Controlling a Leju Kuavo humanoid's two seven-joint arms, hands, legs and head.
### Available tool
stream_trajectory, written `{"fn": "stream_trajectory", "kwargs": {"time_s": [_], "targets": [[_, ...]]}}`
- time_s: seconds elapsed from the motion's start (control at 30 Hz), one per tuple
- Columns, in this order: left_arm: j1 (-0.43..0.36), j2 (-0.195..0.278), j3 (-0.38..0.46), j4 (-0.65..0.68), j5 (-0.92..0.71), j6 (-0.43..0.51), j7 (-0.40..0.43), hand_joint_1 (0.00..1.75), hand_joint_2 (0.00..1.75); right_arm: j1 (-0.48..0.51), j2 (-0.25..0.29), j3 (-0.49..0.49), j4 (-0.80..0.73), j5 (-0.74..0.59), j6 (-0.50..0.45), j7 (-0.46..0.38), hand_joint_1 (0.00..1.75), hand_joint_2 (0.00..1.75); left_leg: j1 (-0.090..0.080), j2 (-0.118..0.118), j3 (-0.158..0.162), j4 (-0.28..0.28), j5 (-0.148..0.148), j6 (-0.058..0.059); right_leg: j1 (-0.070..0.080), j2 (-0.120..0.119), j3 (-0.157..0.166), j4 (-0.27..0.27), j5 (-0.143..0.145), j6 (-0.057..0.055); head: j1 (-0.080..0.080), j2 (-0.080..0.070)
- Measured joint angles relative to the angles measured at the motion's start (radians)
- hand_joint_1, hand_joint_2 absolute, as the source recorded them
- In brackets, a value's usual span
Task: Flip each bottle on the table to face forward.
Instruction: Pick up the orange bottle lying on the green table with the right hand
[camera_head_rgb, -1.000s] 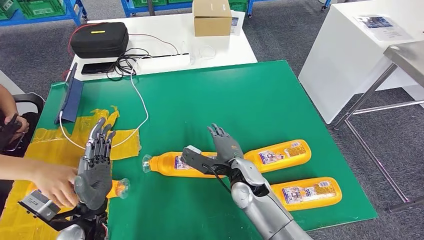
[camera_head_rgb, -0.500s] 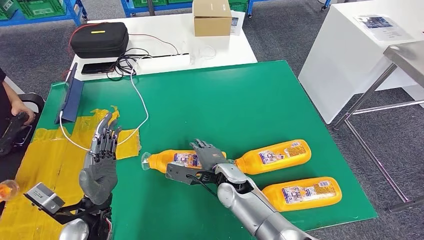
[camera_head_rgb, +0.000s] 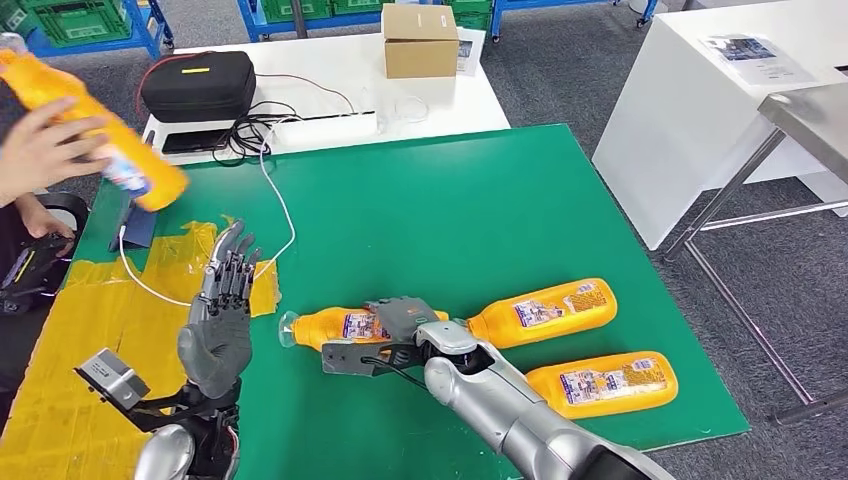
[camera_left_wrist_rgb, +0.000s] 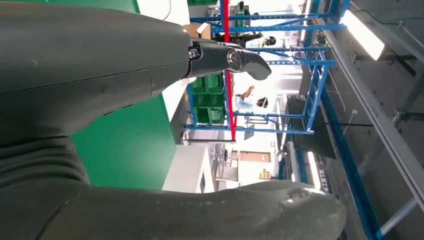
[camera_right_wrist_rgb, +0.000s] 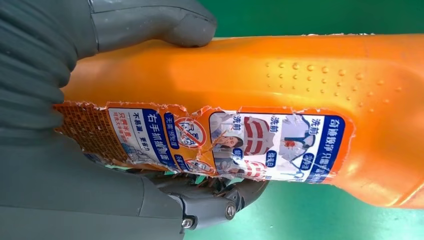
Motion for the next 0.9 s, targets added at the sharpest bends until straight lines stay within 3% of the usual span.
{"fn": "stream_trajectory", "kwargs": {"time_s": [0.23, 0.33, 0.47, 0.6, 0.73, 0.9], "targets": [[0.002, 0.0, -0.003, 0.008, 0.006, 0.006, -0.001, 0.0, 0.0, 0.008, -0.011, 0.002, -0.01, -0.046, -0.026, 0.018, 1.75, 1.75, 0.0, 0.0, 0.002, 0.0, 0.0, 0.0, 0.0, 0.0, 0.003, 0.0, 0.0, 0.0, 0.0, 0.0], [0.032, 0.0, 0.001, -0.012, 0.013, 0.019, -0.001, 0.0, 0.0, 0.07, -0.027, -0.038, -0.109, -0.145, -0.157, 0.017, 1.75, 1.75, 0.0, -0.003, 0.0, 0.0, 0.0, 0.0, 0.0, -0.001, 0.003, 0.0, 0.0, 0.0, 0.0, 0.0], [0.124, 0.0, 0.024, -0.085, 0.017, 0.019, -0.004, 0.0, 0.0, 0.256, -0.033, -0.143, -0.41, -0.261, -0.347, -0.053, 1.75, 1.75, 0.0, -0.004, -0.009, 0.0, 0.0, 0.0, 0.0, -0.002, -0.005, 0.0, 0.0, 0.0, 0.0, 0.0], [0.187, -0.008, 0.039, -0.145, 0.024, -0.005, 0.0, 0.0, 1.75, 0.41, -0.025, -0.18, -0.703, -0.278, -0.403, -0.101, 1.75, 1.75, 0.0, -0.006, -0.016, 0.0, 0.0, 0.0, 0.0, -0.003, -0.012, 0.0, 0.0, 0.0, 0.0, 0.0], [0.208, -0.015, 0.045, -0.164, 0.062, -0.02, 0.046, 0.0, 1.75, 0.495, -0.032, -0.176, -0.86, -0.289, -0.395, -0.127, 1.75, 1.75, 0.0, -0.005, -0.017, 0.0, 0.0, 0.0, 0.0, -0.004, -0.013, 0.0, 0.0, 0.0, 0.0, 0.0], [0.216, -0.016, 0.044, -0.166, 0.111, -0.045, 0.089, 0.0, 1.75, 0.535, -0.05, -0.129, -0.945, -0.267, -0.384, -0.152, 1.75, 1.75, 0.0, -0.005, -0.017, 0.0, 0.0, 0.0, 0.0, -0.004, -0.013, 0.0, 0.0, 0.0, 0.0, 0.0]]}}
